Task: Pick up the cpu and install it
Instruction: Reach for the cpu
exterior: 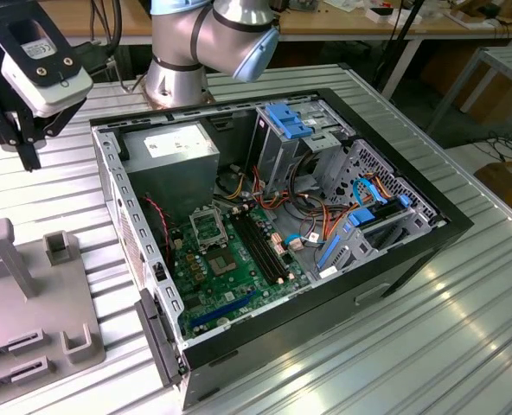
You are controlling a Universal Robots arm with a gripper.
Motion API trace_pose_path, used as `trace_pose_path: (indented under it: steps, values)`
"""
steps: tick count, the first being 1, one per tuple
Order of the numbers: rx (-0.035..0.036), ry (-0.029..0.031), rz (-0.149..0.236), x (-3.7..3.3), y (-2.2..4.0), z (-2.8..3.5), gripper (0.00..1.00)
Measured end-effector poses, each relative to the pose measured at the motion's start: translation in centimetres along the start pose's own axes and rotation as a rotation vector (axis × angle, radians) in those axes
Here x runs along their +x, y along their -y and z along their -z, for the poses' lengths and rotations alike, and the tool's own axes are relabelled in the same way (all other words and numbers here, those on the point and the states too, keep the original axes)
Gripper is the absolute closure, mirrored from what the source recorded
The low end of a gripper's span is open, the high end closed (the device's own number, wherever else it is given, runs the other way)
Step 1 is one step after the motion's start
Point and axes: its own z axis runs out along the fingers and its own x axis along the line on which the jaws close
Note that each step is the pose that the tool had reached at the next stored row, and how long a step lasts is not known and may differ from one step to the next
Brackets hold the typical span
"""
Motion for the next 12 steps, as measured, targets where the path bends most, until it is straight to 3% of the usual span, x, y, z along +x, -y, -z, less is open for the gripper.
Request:
trace_pose_path:
  steps: [12]
  values:
    - [0.0, 0.0, 0.0, 0.76, 0.0, -0.03, 0.89]
